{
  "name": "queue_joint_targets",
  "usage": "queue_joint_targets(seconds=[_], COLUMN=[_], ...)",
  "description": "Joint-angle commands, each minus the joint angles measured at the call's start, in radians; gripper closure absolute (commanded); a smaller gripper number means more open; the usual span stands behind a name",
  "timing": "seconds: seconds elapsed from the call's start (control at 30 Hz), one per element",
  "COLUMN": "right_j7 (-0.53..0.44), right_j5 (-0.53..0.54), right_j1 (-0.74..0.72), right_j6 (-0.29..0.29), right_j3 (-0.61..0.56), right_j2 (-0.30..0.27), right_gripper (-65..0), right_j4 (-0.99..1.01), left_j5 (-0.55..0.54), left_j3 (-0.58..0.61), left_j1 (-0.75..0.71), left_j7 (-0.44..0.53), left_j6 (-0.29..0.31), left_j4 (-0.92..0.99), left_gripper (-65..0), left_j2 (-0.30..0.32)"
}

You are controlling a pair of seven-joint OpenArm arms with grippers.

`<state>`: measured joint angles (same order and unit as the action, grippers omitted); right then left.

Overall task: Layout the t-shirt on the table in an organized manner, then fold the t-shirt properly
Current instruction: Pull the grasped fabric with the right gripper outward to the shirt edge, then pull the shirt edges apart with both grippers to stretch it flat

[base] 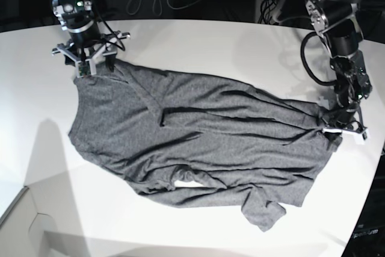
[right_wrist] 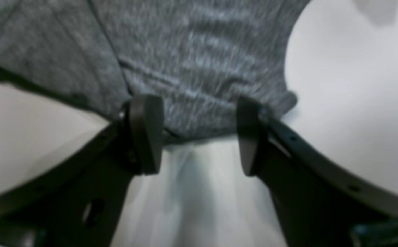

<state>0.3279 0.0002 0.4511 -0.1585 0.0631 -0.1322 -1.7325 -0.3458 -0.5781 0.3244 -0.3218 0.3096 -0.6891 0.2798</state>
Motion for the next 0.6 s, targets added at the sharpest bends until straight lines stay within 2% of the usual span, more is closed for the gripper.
queue_joint_targets(seconds=[0.0, 0.1, 0.2, 0.27, 0.4, 0.47, 0.57], right_j7=[-0.022, -0.023, -0.023, -0.019, -0.017, -0.017, -0.022], right_j5=[0.001, 0.001, 0.001, 0.001, 0.001, 0.001, 0.001], right_j1=[-0.015, -0.038, -0.065, -0.070, -0.062, -0.054, -0.038], right_j6=[0.003, 0.003, 0.003, 0.003, 0.003, 0.003, 0.003], right_j3=[0.004, 0.004, 0.004, 0.004, 0.004, 0.004, -0.003], right_j2=[-0.007, -0.007, -0.007, -0.007, -0.007, -0.016, -0.040], right_gripper=[-34.4, -34.0, -34.0, -34.0, -33.6, -29.8, -16.5], right_j4=[0.002, 0.050, 0.068, 0.070, 0.084, 0.105, 0.136], left_j5=[0.046, 0.046, 0.046, 0.046, 0.046, 0.046, 0.046], left_j3=[0.005, 0.005, 0.004, 0.004, 0.002, 0.002, 0.000], left_j1=[-0.017, -0.018, -0.018, -0.021, -0.040, -0.040, -0.046], left_j7=[-0.139, -0.139, -0.141, -0.141, -0.141, -0.141, -0.141], left_j6=[-0.025, -0.016, 0.073, 0.109, 0.113, 0.119, 0.121], left_j4=[0.012, 0.010, 0.010, 0.010, 0.010, 0.010, 0.010], left_gripper=[0.0, -0.2, -0.2, -0.2, -0.2, -0.2, -0.2], left_j2=[-0.009, 0.012, 0.022, 0.023, 0.045, 0.048, 0.052])
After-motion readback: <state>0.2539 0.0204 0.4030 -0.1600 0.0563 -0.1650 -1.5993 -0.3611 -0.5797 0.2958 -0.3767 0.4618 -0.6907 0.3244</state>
